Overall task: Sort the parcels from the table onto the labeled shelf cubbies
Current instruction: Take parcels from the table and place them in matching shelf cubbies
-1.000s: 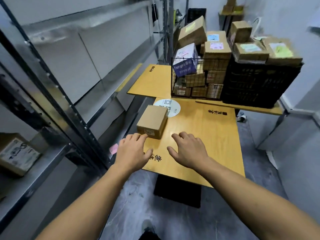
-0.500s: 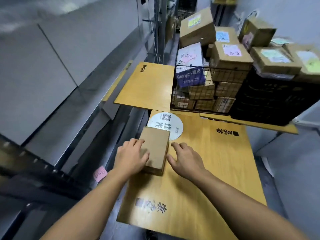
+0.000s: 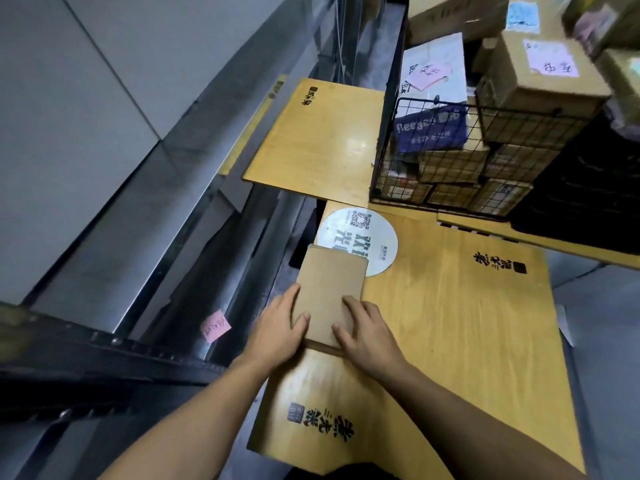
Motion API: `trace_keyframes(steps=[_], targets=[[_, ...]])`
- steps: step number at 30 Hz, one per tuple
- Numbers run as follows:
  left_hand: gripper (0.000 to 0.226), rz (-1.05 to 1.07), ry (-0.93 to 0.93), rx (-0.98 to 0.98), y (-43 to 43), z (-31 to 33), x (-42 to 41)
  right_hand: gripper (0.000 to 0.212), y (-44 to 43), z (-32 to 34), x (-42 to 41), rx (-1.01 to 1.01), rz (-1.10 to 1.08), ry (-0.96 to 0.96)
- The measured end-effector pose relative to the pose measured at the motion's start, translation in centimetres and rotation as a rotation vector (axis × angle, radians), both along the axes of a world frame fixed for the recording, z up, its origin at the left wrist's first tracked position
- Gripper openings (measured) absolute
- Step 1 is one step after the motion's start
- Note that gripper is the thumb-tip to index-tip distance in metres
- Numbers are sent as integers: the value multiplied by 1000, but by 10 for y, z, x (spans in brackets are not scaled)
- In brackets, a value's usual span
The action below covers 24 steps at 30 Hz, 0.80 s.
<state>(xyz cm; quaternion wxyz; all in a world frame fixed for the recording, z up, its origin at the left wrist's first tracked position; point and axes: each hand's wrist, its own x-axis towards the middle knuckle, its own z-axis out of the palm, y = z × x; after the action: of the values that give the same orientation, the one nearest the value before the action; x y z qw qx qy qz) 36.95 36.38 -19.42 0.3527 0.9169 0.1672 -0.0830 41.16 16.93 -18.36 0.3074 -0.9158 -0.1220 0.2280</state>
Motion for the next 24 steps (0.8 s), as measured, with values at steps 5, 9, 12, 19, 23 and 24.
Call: trace_keyframes(steps=[5, 9, 12, 19, 23, 24], targets=[[64, 96, -154, -4, -19, 14, -17, 55, -11, 2, -5, 199, -101, -9], [60, 179, -331, -92, -45, 36, -36, 49, -32, 21, -9, 381, -158, -94], [48, 267, -519, -190, -71, 56, -50, 46, -53, 41, -9, 520, -171, -113], [46, 492, -599, -222, -114, 85, -81, 43, -99, 72, -23, 752, -42, -145], [50, 493, -639, -429, -136, 95, -110, 44, -112, 80, -45, 811, 31, -149], [47, 503, -672, -479, -141, 97, -118, 44, -113, 82, -50, 810, 71, -148]])
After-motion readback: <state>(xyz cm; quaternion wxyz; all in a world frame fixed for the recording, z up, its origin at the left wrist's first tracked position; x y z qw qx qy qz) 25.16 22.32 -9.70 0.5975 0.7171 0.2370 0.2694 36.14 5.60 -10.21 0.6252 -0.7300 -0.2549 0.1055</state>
